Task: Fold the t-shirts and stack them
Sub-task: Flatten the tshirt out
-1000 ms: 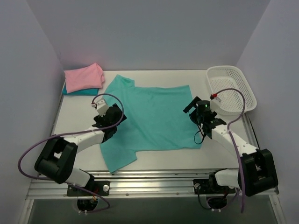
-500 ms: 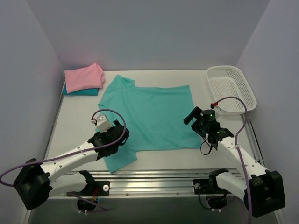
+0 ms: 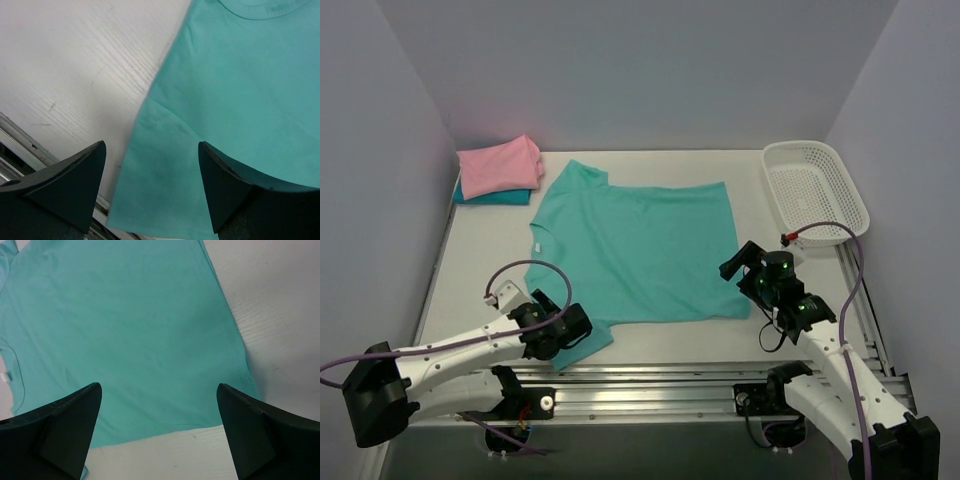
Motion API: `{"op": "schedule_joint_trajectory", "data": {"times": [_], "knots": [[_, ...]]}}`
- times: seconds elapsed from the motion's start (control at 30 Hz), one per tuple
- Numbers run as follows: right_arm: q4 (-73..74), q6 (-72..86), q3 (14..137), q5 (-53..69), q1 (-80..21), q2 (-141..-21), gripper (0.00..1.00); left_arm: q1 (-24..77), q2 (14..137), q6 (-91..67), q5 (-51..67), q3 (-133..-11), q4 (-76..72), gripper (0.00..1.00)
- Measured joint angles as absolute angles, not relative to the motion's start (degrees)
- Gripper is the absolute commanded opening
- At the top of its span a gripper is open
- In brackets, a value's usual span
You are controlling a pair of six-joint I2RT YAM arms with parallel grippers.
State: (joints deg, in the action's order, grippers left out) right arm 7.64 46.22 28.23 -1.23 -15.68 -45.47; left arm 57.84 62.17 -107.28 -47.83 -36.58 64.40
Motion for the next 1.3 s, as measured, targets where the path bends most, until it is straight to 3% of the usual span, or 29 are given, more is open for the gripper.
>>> {"op": "schedule_joint_trajectory", "data": {"times": [0.2, 0.33, 0.47, 0.67, 0.9, 1.3], "knots": [[8.1, 45.1, 28.3, -1.9, -15.8, -45.5, 0.95, 58.0, 50.7, -109.6, -47.5, -30.0, 65.9, 0.72], [7.7, 45.2, 28.3, -1.0, -15.8, -45.9, 0.95, 58.0, 46.6, -108.9, -47.3, -29.8, 67.2, 0.73], [5.7, 45.6, 28.3, 1.1, -15.8, -48.5, 0.95, 58.0, 47.2, -107.6, -46.6, -33.4, 69.3, 0.79], [3.0, 45.8, 28.3, 2.7, -15.8, -52.9, 0.95, 58.0, 48.2, -102.5, -42.2, -33.4, 64.2, 0.80], [1.5, 45.8, 28.3, 3.4, -15.8, -55.0, 0.95, 58.2, 51.3, -101.4, -38.9, -28.9, 58.9, 0.73], [-1.6, 44.5, 28.4, 6.3, -10.9, -59.2, 0.95, 58.2, 54.6, -101.3, -37.4, -31.6, 58.6, 0.73]]}}
